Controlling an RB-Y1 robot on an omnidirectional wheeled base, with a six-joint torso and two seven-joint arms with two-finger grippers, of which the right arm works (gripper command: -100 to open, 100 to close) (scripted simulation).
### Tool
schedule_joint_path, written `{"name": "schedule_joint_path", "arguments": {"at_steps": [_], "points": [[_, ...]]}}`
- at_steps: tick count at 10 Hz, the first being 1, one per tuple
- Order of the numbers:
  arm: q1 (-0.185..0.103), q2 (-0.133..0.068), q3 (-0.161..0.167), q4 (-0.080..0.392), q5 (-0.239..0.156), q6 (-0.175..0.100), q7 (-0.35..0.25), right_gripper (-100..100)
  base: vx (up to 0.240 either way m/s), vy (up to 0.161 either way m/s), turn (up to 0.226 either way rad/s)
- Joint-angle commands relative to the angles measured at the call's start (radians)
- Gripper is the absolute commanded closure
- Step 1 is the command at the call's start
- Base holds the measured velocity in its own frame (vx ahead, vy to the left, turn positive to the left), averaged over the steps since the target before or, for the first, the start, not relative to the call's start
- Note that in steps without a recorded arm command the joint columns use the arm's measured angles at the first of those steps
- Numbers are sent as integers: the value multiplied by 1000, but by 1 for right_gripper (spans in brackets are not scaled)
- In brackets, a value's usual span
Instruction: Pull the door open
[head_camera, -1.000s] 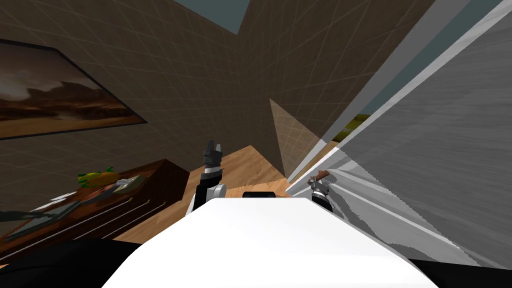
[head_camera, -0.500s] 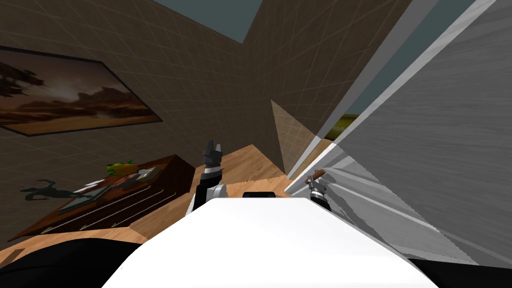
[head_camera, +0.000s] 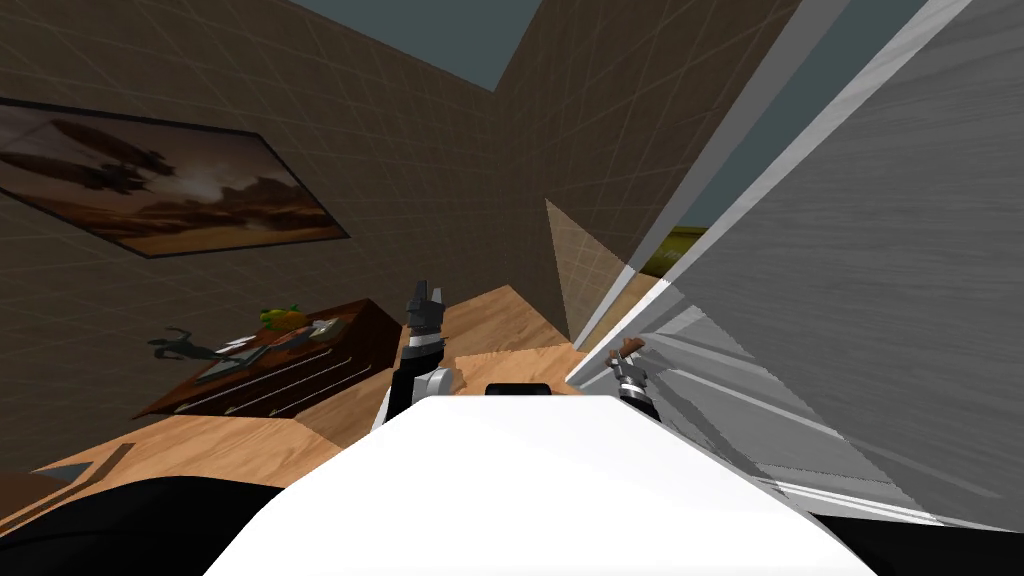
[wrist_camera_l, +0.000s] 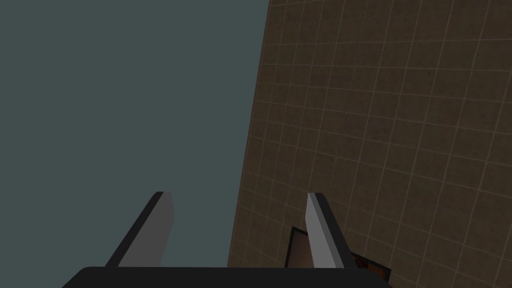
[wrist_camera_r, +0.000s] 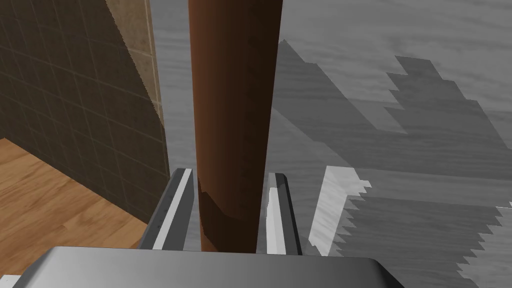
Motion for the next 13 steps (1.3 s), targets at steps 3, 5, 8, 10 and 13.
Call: {"name": "schedule_joint_path", "arguments": {"at_steps": [3,5,8,10,13], "points": [[12,-10,26,-12,16,-10,-17,100,-209,21,45],[27,-20,57,-25,34,-21,-33,100,-182,-12,58],[48,-40,100,-43,61,-43,-60,100,-229,2,54],[63,-53,130,-56,79,-58,-77,100,-244,-22,57],[65,-58,150,-59,92,-69,-85,100,-144,-4,36]]}}
